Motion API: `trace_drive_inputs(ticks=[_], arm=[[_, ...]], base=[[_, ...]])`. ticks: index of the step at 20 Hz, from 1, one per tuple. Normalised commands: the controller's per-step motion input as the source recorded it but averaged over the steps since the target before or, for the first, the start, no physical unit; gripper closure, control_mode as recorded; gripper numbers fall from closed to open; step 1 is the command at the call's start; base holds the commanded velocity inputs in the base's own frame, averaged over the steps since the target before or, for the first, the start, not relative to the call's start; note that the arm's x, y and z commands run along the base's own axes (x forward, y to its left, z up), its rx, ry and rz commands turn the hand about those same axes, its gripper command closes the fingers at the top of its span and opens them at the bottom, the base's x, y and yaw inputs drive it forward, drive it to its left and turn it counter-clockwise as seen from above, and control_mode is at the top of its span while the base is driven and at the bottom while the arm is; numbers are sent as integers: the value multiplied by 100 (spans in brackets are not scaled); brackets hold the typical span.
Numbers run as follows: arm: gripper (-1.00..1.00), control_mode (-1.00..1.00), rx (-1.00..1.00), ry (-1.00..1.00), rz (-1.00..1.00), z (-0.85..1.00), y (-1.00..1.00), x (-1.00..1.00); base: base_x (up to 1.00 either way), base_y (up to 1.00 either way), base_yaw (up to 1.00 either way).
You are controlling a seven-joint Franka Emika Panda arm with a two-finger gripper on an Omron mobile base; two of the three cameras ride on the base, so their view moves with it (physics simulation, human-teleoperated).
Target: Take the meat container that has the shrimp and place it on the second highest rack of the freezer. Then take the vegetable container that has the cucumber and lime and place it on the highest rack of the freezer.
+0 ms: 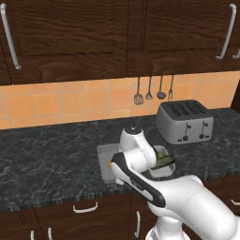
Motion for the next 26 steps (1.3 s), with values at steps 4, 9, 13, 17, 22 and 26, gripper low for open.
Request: trace_drive_inputs(ticks=[4,9,13,17,22,26], arm=[[-100,-100,-1,4,12,-28,21,0],[-100,-100,0,6,6,-25,18,22],[-100,-100,0,10,1,-20,14,45],[-100,-100,0,9,0,-9,12,44],[100,-100,-1,5,0,-4,12,20],[100,-100,0,0,0,0,0,-1]], base=[[0,0,0],[0,0,0],[0,0,0],[0,0,0],[0,0,0],[0,0,0]])
